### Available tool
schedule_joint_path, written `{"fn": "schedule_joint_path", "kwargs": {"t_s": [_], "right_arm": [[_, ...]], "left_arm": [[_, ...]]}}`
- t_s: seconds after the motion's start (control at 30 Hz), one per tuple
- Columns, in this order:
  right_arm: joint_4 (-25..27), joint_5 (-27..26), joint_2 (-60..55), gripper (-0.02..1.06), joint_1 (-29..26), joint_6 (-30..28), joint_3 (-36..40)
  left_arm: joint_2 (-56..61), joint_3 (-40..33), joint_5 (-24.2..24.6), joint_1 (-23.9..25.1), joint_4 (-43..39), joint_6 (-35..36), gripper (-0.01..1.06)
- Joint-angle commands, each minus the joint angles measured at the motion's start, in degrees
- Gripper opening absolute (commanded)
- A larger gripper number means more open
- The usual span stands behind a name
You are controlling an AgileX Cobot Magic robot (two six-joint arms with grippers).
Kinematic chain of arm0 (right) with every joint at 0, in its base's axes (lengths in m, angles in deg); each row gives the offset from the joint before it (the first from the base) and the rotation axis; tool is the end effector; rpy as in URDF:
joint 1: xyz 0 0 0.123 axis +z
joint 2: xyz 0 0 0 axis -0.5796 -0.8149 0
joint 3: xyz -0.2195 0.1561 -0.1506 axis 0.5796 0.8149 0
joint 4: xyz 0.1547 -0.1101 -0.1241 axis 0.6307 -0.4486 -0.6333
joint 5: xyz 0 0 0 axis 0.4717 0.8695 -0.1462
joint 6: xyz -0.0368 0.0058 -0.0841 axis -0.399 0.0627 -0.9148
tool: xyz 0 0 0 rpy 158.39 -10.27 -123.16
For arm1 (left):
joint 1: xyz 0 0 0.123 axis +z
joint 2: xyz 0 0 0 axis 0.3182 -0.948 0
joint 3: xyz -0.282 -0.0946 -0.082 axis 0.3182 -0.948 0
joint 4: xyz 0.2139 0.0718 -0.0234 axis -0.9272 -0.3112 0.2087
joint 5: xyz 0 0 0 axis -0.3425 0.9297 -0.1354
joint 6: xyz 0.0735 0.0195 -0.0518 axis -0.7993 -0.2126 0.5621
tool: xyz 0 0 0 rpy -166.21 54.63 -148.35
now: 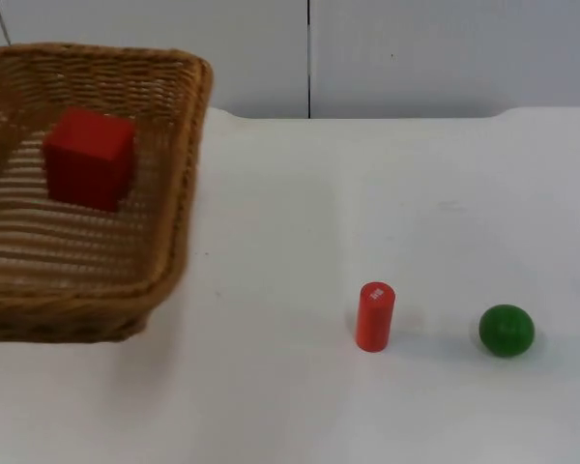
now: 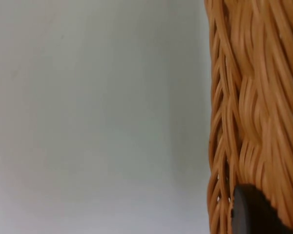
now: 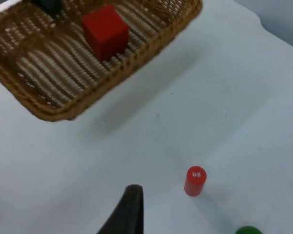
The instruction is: Pick up the basket with the left hand and place the object to the left of the red cylinder into the basket with the right hand.
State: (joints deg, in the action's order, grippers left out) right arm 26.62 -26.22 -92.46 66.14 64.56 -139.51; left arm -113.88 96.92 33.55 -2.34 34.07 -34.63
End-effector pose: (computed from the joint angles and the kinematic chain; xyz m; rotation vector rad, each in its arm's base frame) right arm 0.1222 0.0935 0.3980 -0.8724 2.0669 0.4220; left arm 0.2754 0.0269 0.2655 -0.1063 2.7040 -0.7359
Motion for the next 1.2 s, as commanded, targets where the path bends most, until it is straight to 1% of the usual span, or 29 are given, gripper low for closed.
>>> {"fn": "schedule_joint_path", "kwargs": {"t_s": [0.0, 0.07, 0.1, 0.2, 0.27, 0.47, 0.53, 0.6, 0.7, 0.87, 0.9, 0.97, 1.0, 1.03, 1.07, 1.1, 1.13, 1.17], "right_arm": [[-0.05, -0.82, 0.3, 0.9, -0.4, 0.15, 0.68], [-0.05, -0.24, 0.3, 0.9, -0.4, 0.55, 0.68], [-0.05, -0.24, 0.3, 0.9, -0.4, 0.55, 0.68], [-0.05, 0.43, 0.3, 0.9, -0.4, 0.55, 0.68], [-0.19, 0.43, 0.3, 0.9, -0.4, 0.55, 0.68], [-0.2, 0.54, 0.3, 0.9, -0.4, 0.55, 0.68], [-0.2, 0.54, 0.3, 0.9, -0.4, 0.55, 0.68], [-0.2, 0.54, 0.3, 0.9, -0.4, 0.55, 0.68], [-0.67, 0.4, 0.3, 0.9, -0.4, 0.55, 0.68], [-1.66, 0.4, 0.3, 0.9, -0.4, 0.55, 0.68], [-1.77, 0.4, 0.3, 0.9, -0.4, 0.55, 0.68], [-1.94, 0.29, 0.3, 0.9, -0.4, 0.55, 0.68], [-1.94, 0.29, 0.3, 0.9, -0.4, 0.55, 0.68], [-1.94, 0.29, 0.3, 0.9, -0.4, 0.55, 0.68], [-2.17, 0.31, 0.3, 0.9, -0.4, 0.55, 0.68], [-2.17, 0.31, 0.3, 0.9, -0.4, 0.55, 0.68], [-2.17, 0.31, 0.3, 0.9, -0.4, 0.55, 0.68], [-2.17, 0.31, 0.3, 0.9, -0.4, 0.55, 0.68]], "left_arm": [[-2.82, 0.35, -5.24, -2.95, 5.02, 0.01, 0.0], [-6.35, 1.67, -9.17, -5.85, 5.7, -0.36, 0.0], [-6.35, 1.67, -9.17, -5.85, 5.7, -0.36, 0.0], [-12.38, 5.31, -12.14, -9.22, 5.8, -0.65, 0.0], [-16.49, 7.98, -13.28, -10.19, 6.25, -0.65, 0.0], [-23.16, 11.9, -13.46, -10.29, 7.44, -1.96, 0.0], [-26.35, 13.47, -14.32, -10.29, 7.44, -2.81, 0.0], [-28.02, 13.87, -16.34, -10.29, 7.47, -2.81, 0.0], [-29.4, 13.87, -17.79, -10.29, 7.24, -2.93, 0.0], [-30.57, 13.87, -18.42, -10.29, 6.31, -3.2, 0.0], [-30.57, 13.87, -18.4, -10.29, 6.31, -3.2, 0.04], [-30.45, 13.87, -18.54, -10.29, 6.64, -3.2, 0.18], [-30.45, 13.87, -18.54, -10.29, 6.64, -3.2, 0.18], [-30.2, 13.87, -18.54, -10.29, 6.64, -3.2, 0.27], [-29.9, 13.87, -18.69, -10.19, 6.54, -3.33, 0.42], [-29.3, 13.87, -19.12, -10.19, 6.0, -3.42, 0.61], [-28.8, 14.02, -19.24, -10.1, 5.15, -3.42, 0.75], [-28.8, 14.02, -19.24, -10.1, 5.15, -3.42, 0.75]]}}
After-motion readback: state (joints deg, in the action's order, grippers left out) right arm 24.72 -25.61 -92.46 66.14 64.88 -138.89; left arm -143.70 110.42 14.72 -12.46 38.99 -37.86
